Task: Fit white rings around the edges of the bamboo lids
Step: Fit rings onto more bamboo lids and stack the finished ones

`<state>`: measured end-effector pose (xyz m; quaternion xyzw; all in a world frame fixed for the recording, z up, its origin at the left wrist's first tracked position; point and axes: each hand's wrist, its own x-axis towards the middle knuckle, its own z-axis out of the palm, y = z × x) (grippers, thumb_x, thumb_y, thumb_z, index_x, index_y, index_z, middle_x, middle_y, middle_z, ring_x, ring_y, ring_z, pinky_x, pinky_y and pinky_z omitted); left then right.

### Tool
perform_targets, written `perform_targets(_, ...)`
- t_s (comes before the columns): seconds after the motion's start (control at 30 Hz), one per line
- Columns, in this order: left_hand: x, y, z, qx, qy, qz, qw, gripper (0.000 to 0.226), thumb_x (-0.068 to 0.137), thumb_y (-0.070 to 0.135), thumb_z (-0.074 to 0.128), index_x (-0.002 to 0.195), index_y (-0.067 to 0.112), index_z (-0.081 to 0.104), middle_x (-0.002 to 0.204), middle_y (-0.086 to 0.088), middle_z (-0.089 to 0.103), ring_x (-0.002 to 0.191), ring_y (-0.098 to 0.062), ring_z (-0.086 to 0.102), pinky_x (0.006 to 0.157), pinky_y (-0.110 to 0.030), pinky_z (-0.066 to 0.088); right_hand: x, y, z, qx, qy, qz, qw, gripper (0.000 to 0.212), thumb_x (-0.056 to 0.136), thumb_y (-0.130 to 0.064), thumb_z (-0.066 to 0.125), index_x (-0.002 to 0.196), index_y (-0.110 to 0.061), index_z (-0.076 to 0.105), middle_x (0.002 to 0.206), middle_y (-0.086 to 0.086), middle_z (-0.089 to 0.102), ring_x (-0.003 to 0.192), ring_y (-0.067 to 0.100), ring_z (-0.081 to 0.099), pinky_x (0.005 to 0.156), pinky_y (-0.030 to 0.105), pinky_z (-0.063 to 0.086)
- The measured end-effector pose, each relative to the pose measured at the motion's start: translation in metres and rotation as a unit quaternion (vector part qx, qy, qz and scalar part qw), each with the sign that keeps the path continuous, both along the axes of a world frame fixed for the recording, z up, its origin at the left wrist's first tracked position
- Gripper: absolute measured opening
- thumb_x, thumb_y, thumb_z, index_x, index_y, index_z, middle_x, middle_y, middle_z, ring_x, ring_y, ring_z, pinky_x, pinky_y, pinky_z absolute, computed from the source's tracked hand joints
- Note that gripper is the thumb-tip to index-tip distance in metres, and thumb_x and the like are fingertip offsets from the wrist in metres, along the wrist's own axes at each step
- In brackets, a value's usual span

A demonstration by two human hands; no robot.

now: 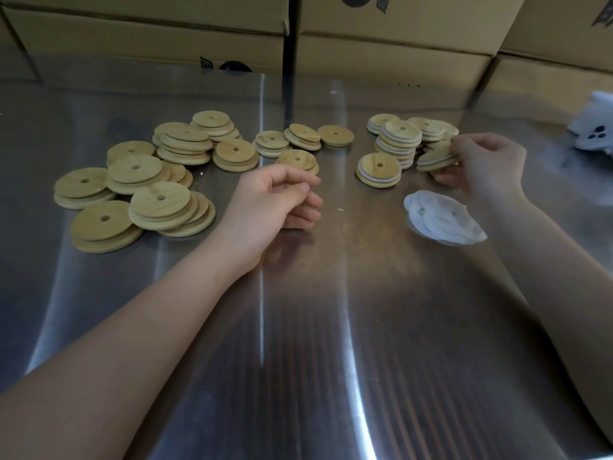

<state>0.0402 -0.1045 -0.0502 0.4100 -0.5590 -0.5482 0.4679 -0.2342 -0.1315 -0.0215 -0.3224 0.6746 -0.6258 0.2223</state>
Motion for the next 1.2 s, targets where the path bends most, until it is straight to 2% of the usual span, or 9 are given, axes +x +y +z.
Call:
perform_targets(0.17, -0.001, 0.001, 0.0, -0.005, -0.006, 0.001, 1.0, 0.021, 0.097, -0.001, 0.051, 0.094, 0.009, 0.069, 0.075, -0.006, 0.071, 0.067, -0.017, 0.068, 0.066, -0.028, 0.06, -0.004, 0.0, -0.005, 0.051, 0.078, -0.007, 0.996, 0.003, 0.087, -0.021, 0.064, 0.085, -0.023, 0.066, 0.08, 0.004, 0.069, 0.054, 0.01, 0.064, 0.048, 0.022, 0.052)
perform_targets(0.27, 0.0, 0.001, 0.0, -0.006, -0.01, 0.002, 1.0, 0.021, 0.097, -0.001, 0.05, 0.095, 0.01, 0.069, 0.076, -0.007, 0.071, 0.067, -0.017, 0.068, 0.066, -0.028, 0.059, -0.008, 0.0, -0.008, 0.082, 0.12, 0.01, 0.989, 0.014, 0.084, -0.026, 0.071, 0.096, -0.019, 0.07, 0.079, 0.002, 0.068, 0.059, 0.011, 0.062, 0.051, 0.022, 0.052)
perform_targets(0.43, -0.001, 0.002, 0.001, -0.019, -0.033, 0.0, 0.999, 0.021, 0.097, -0.002, 0.051, 0.097, 0.009, 0.069, 0.078, -0.007, 0.071, 0.067, -0.016, 0.069, 0.064, -0.025, 0.058, -0.011, -0.002, -0.009, 0.134, 0.235, 0.034, 0.962, 0.031, 0.076, -0.03, 0.08, 0.103, -0.023, 0.068, 0.11, 0.009, 0.066, 0.088, 0.024, 0.067, 0.086, 0.041, 0.056)
perform_targets(0.57, -0.002, 0.002, 0.0, -0.037, -0.059, 0.001, 0.998, 0.021, 0.097, -0.002, 0.051, 0.095, 0.011, 0.069, 0.076, -0.005, 0.071, 0.068, -0.014, 0.07, 0.064, -0.024, 0.057, -0.013, -0.003, -0.012, 0.138, 0.327, 0.026, 0.935, 0.034, 0.079, -0.033, 0.078, 0.109, -0.019, 0.068, 0.108, 0.006, 0.066, 0.081, 0.017, 0.057, 0.076, 0.032, 0.045)
perform_targets(0.77, -0.002, 0.002, -0.001, -0.114, -0.157, 0.038, 0.98, 0.026, 0.095, 0.002, 0.054, 0.088, 0.023, 0.068, 0.076, 0.004, 0.071, 0.069, -0.008, 0.069, 0.065, -0.021, 0.055, -0.017, -0.006, -0.021, 0.134, 0.399, 0.003, 0.907, 0.034, 0.085, -0.034, 0.071, 0.113, -0.018, 0.064, 0.118, 0.004, 0.06, 0.092, 0.012, 0.039, 0.076, 0.034, 0.037)
perform_targets(0.87, 0.002, 0.002, 0.001, -0.193, -0.277, 0.093, 0.937, 0.022, 0.095, 0.009, 0.057, 0.092, 0.028, 0.068, 0.082, 0.011, 0.069, 0.075, -0.005, 0.064, 0.071, -0.016, 0.05, -0.017, -0.008, -0.021, 0.152, 0.403, 0.017, 0.902, 0.033, 0.086, -0.036, 0.069, 0.113, -0.019, 0.062, 0.112, 0.006, 0.062, 0.1, 0.023, 0.053, 0.074, 0.038, 0.042)
perform_targets(1.0, 0.01, 0.001, 0.006, -0.25, -0.419, 0.193, 0.851, 0.02, 0.093, 0.014, 0.056, 0.104, 0.022, 0.07, 0.107, 0.0, 0.067, 0.095, -0.022, 0.061, 0.088, -0.039, 0.047, -0.014, -0.008, -0.019, 0.183, 0.417, 0.023, 0.89, 0.032, 0.088, -0.035, 0.062, 0.117, -0.02, 0.061, 0.116, 0.007, 0.061, 0.106, 0.03, 0.057, 0.074, 0.037, 0.042)
perform_targets(1.1, 0.018, -0.002, 0.008, -0.185, -0.572, 0.221, 0.768, 0.032, 0.091, 0.031, 0.056, 0.122, 0.024, 0.061, 0.13, -0.008, 0.055, 0.127, -0.034, 0.043, 0.107, -0.058, 0.026, -0.011, -0.007, -0.018, 0.19, 0.425, 0.019, 0.885, 0.032, 0.09, -0.032, 0.058, 0.119, -0.019, 0.062, 0.122, 0.011, 0.058, 0.112, 0.032, 0.054, 0.078, 0.039, 0.042)
perform_targets(1.2, 0.026, -0.005, 0.01, -0.083, -0.657, 0.215, 0.717, 0.052, 0.089, 0.046, 0.055, 0.135, 0.023, 0.048, 0.147, -0.014, 0.038, 0.143, -0.039, 0.017, 0.107, -0.075, 0.01, -0.007, -0.005, -0.015, 0.177, 0.43, 0.008, 0.885, 0.035, 0.09, -0.027, 0.054, 0.124, -0.017, 0.06, 0.126, 0.018, 0.053, 0.118, 0.034, 0.049, 0.087, 0.039, 0.04)
